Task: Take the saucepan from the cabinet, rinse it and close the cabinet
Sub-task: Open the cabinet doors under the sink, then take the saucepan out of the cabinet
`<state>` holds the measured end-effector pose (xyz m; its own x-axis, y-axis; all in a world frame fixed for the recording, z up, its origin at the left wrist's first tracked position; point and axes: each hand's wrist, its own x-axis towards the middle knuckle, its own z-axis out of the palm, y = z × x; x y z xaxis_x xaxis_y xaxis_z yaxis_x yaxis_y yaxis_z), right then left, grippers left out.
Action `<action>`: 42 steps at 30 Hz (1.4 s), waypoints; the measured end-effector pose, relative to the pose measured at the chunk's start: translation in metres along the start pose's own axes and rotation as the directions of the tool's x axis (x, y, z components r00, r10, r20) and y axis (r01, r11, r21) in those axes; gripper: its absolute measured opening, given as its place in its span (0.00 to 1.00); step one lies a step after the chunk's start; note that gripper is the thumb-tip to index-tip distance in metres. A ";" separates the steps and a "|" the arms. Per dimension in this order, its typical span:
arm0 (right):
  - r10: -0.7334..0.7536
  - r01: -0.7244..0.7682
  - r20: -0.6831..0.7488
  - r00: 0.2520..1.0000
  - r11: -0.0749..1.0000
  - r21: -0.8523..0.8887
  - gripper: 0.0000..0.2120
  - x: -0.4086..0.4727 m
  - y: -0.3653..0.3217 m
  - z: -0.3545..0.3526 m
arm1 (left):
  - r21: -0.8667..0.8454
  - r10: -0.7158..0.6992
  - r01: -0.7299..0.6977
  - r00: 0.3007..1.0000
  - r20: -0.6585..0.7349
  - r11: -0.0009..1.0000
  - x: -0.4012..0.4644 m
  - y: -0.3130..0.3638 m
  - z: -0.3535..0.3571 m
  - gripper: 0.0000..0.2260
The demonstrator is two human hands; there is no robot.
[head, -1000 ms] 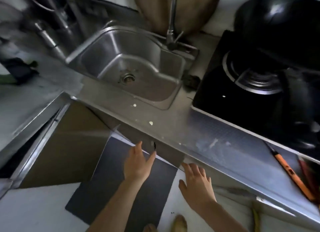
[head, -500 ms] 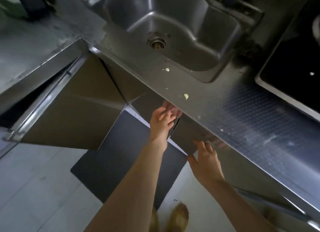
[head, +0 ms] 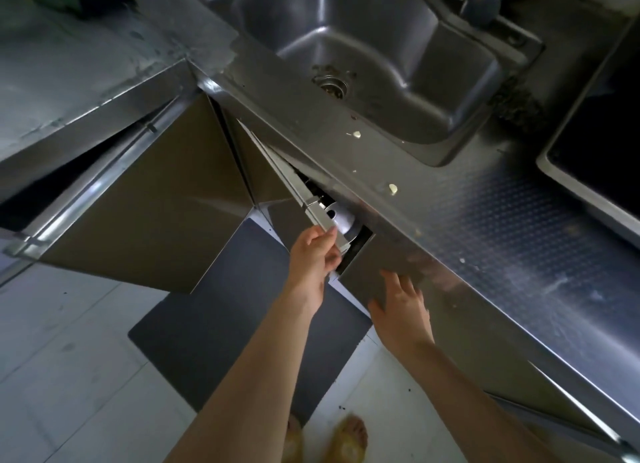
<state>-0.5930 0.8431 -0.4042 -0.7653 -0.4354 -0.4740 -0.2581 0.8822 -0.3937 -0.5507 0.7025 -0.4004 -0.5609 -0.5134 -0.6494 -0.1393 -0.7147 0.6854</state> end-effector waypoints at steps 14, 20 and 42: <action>-0.096 0.105 0.054 0.994 0.976 -0.189 0.24 0.000 -0.032 0.017 | 0.534 0.244 -0.089 0.943 -0.228 0.841 -0.030 0.018 -0.101 0.08; -0.145 0.165 0.101 0.984 0.957 -0.238 0.23 -0.006 -0.042 0.026 | 0.779 0.346 -0.052 0.913 -0.217 0.625 -0.038 0.033 -0.145 0.08; -0.233 0.287 0.210 0.949 0.917 -0.278 0.22 -0.020 -0.072 0.042 | 0.964 0.604 0.254 0.781 -0.158 -0.076 -0.063 0.085 -0.198 0.28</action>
<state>-0.5345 0.7808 -0.4000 -0.5427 -0.6567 -0.5237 -0.6198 0.7339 -0.2781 -0.3657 0.5801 -0.3659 -0.3931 -0.9080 -0.1450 -0.9188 0.3817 0.1003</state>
